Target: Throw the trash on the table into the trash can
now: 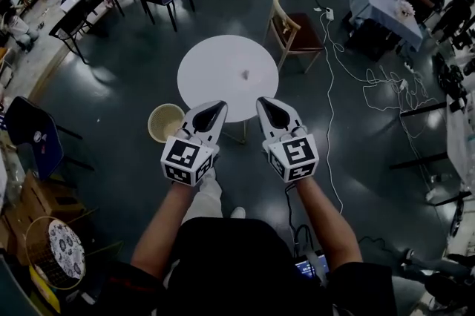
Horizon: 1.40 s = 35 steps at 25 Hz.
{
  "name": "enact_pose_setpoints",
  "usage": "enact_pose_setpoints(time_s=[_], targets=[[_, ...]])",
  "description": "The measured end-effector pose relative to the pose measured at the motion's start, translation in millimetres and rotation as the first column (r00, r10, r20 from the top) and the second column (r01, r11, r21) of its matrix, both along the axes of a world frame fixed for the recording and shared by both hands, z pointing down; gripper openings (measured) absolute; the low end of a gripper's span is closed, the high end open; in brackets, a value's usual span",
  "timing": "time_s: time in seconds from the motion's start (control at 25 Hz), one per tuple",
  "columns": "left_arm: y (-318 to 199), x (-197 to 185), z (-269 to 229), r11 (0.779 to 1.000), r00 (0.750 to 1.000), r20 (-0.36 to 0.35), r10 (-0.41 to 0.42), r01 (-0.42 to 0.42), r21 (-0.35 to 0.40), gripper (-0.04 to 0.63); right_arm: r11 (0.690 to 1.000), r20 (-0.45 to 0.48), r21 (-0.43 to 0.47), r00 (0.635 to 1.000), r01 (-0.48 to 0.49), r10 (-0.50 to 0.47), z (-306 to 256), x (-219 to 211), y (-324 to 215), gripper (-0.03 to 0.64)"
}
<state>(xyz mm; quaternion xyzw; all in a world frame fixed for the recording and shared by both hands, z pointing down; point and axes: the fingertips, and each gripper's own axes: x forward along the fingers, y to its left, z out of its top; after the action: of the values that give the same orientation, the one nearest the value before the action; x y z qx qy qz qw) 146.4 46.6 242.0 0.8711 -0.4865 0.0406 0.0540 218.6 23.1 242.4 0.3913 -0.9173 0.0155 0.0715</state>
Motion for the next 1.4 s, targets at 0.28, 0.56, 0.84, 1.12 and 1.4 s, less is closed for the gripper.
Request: enact_pose_setpoints(time_s=[0.28, 0.56, 0.84, 1.12, 1.4], targets=[[-79.6, -29.6, 2.6, 0.999, 0.999, -0.005, 0.033, -0.033, -0.015, 0.014, 1.0, -0.037, 0.002, 0.999, -0.011, 0.011, -1.8, -34.0, -73.3, 0.017], [-147.1, -56.7, 0.8, 0.995, 0.995, -0.014, 0.094, -0.094, -0.031, 0.014, 0.998, -0.035, -0.016, 0.997, -0.068, 0.067, -11.4, -60.2, -141.9, 0.017], [-197.8, -74.6, 8.2, 0.988, 0.989, -0.023, 0.147, -0.148, -0.047, 0.014, 0.993, -0.053, -0.02, 0.992, -0.113, 0.112, -10.3, -75.1, -190.9, 0.017], [-224.3, -87.9, 24.6, 0.976, 0.978, -0.034, 0.207, -0.209, -0.07, 0.014, 0.988, -0.087, -0.027, 0.985, -0.149, 0.147, 2.9, -88.4, -218.8, 0.017], [-230.0, -74.9, 47.3, 0.961, 0.967, -0.055, 0.248, -0.253, -0.112, 0.014, 0.983, -0.112, -0.073, 0.98, -0.171, 0.163, 28.5, -74.5, -223.6, 0.017]])
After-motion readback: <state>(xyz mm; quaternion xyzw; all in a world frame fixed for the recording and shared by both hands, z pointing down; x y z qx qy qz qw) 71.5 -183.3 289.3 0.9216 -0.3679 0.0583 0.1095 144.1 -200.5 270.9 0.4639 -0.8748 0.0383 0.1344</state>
